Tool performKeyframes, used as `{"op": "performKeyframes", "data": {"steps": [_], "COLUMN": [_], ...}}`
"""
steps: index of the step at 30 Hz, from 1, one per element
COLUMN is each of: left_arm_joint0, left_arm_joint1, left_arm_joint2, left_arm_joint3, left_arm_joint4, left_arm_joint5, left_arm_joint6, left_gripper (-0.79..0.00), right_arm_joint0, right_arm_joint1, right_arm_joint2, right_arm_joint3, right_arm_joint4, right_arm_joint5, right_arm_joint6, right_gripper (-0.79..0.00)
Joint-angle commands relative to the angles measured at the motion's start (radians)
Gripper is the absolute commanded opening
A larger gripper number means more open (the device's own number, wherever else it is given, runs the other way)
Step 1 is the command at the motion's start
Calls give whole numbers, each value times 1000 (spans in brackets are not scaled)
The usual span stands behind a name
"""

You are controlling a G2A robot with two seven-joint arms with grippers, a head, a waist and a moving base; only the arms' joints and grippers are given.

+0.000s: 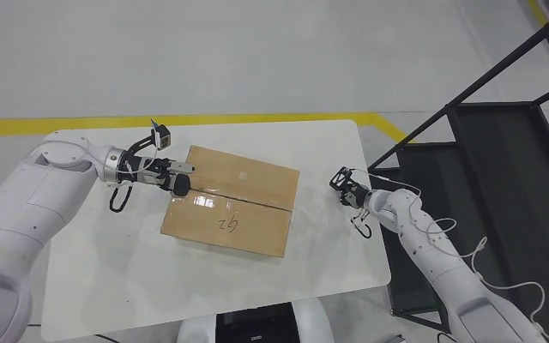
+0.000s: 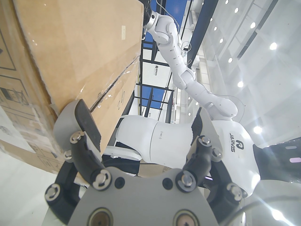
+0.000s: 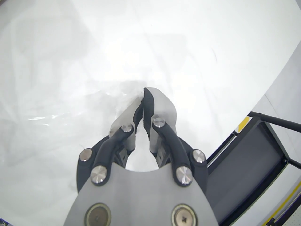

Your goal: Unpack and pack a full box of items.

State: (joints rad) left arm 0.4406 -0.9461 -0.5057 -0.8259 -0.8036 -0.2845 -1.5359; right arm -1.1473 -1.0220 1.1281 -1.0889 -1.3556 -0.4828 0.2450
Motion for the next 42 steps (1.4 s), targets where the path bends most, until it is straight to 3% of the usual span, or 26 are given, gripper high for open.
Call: {"op": "performKeyframes", "data": {"steps": [1,7,10,15,20,25,30,35,42], "left_arm_joint0": [0,0,0,0,0,0,9,33,67], "left_arm_joint1": [0,0,0,0,0,0,0,18,48], "left_arm_joint2": [0,0,0,0,0,0,-2,-48,-114], "left_arm_joint3": [0,0,0,0,0,0,-9,-30,-60], "left_arm_joint4": [0,0,0,0,0,0,6,34,60], "left_arm_joint5": [0,0,0,0,0,0,4,0,0], "left_arm_joint6": [0,0,0,0,0,0,26,84,105], "left_gripper": [0,0,0,0,0,0,0,0,0], "right_arm_joint0": [-14,-76,-117,-173,-213,-258,-279,-281,-242], "right_arm_joint1": [5,32,48,75,102,143,180,208,222], "right_arm_joint2": [19,115,183,307,384,396,430,433,408], "right_arm_joint3": [-26,-123,-176,-216,-236,-348,-445,-541,-653], "right_arm_joint4": [1,33,99,311,634,1014,1265,1451,1539], "right_arm_joint5": [-1,-55,-140,-337,-530,-530,-530,-492,-441], "right_arm_joint6": [-9,-15,-16,45,188,401,563,601,649], "right_gripper": [-785,-785,-785,-785,-785,-785,-785,-785,-785]}}
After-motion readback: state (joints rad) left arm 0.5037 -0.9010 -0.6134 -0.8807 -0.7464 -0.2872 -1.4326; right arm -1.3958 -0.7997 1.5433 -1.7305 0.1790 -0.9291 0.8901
